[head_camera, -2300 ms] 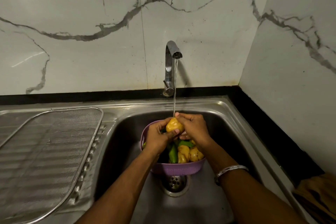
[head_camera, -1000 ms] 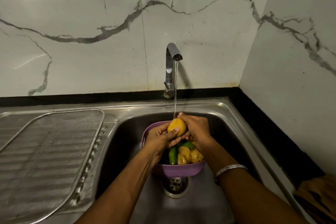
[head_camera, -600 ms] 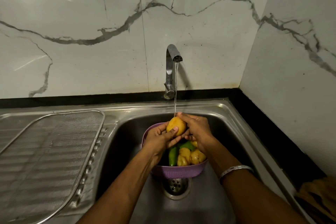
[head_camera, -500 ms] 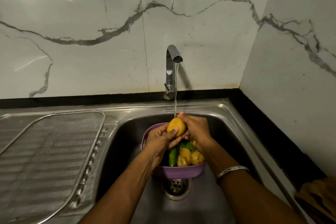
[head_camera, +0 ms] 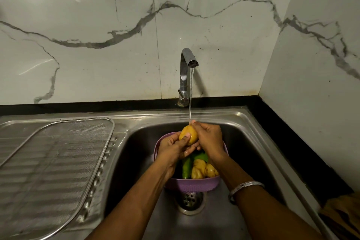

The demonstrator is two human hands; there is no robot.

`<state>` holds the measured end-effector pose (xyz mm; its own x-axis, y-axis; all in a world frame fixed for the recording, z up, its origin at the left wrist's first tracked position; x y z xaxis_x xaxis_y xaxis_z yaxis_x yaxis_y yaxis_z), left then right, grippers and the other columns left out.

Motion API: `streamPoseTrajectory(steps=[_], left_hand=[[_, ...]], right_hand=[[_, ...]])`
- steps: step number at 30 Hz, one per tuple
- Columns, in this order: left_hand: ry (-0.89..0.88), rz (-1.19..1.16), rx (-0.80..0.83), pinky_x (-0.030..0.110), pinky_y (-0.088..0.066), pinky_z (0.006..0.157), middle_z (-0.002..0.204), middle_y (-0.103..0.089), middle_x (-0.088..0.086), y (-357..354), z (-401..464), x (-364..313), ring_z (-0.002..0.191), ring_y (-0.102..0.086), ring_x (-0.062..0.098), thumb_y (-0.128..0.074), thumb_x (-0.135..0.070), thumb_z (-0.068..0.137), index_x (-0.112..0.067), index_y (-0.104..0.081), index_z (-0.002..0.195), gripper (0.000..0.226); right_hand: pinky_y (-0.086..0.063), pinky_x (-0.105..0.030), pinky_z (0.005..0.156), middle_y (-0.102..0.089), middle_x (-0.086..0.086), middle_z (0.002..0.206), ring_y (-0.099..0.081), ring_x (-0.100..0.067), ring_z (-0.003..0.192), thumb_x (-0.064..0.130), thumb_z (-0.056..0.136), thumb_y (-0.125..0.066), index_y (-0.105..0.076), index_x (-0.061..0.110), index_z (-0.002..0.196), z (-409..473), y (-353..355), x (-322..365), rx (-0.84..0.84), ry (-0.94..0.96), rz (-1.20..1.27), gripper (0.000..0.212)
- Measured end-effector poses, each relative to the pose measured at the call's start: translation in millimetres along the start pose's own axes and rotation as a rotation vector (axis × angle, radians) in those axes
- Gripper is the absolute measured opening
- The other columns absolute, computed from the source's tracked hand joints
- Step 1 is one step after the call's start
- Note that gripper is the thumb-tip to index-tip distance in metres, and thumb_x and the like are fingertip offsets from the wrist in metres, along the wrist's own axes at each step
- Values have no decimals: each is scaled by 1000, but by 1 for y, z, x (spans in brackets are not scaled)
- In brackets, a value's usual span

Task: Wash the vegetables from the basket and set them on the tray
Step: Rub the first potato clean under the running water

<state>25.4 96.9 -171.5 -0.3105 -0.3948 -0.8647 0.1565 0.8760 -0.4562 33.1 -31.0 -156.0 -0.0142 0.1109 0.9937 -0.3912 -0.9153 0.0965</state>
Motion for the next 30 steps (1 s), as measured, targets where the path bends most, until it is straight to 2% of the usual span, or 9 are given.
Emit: streamPoseTrajectory(steps=[3,5,11,14,17,20,22,26,30], left_hand=[[-21,6,-25,24,-62,71,94,-73,22,3,3,0,90,-66,33,-64,-13,97,0,-69,110,20],[-35,13,-23,25,-61,71,98,-74,22,4,5,0,93,-67,34,-63,-14,97,0,-69,115,23],[-26,53,48,38,-58,92,114,-71,25,-3,3,-2,110,-67,41,-55,-5,101,0,-62,127,28],[-5,43,51,37,-58,89,116,-69,29,-4,3,-3,109,-66,42,-49,-4,103,0,-61,126,27],[6,38,34,35,-59,86,114,-67,32,-3,4,-5,107,-64,43,-46,-6,105,2,-61,125,27],[10,12,39,32,-63,79,98,-72,23,-2,4,-6,92,-71,32,-44,-7,106,1,-65,116,24],[13,10,47,30,-64,72,91,-75,19,-1,3,-7,81,-74,26,-44,-6,106,-1,-66,111,24],[25,28,68,32,-63,76,107,-73,27,-3,2,-5,90,-75,32,-44,-6,105,-1,-63,122,26],[40,10,53,30,-63,78,115,-69,30,1,8,-5,92,-72,33,-42,-6,106,1,-59,130,30]], right_hand=[[-44,-24,43,-62,-4,50,-53,-18,43,21,102,-59,-75,16,105,0,2,2,137,-98,75,18],[-46,-24,46,-65,-1,52,-55,-18,47,17,101,-60,-72,18,116,1,1,1,183,-146,131,20],[-47,-22,42,-76,-6,74,-57,-12,43,20,93,-73,-78,15,109,1,0,-2,82,-62,117,18],[-47,-23,41,-69,-7,62,-55,-15,41,22,100,-63,-77,15,111,5,2,-4,36,-107,118,19],[-51,-25,47,-66,-5,56,-57,-16,46,17,102,-59,-69,16,125,7,5,-2,160,-152,154,25],[-52,-20,50,-75,-8,80,-61,-8,52,5,93,-70,-55,27,134,4,4,-2,258,-100,141,50],[-54,-19,53,-77,-11,94,-67,-5,58,8,91,-73,-63,22,128,3,3,-2,205,-56,113,41],[-52,-23,49,-71,1,63,-62,-9,49,18,97,-67,-78,13,108,3,7,-1,69,-32,93,17],[-48,-26,49,-58,-9,55,-53,-15,47,18,104,-56,-73,17,117,3,9,0,173,-96,154,22]])
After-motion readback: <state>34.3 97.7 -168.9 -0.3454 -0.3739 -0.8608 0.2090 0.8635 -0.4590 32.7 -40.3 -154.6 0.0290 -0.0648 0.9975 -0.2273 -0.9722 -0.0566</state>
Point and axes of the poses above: each hand's wrist, its own z-axis towards the middle knuckle, its own y-axis out of the back of the hand, x = y × z, the point moved 2 cm from there along z, towards the middle knuckle
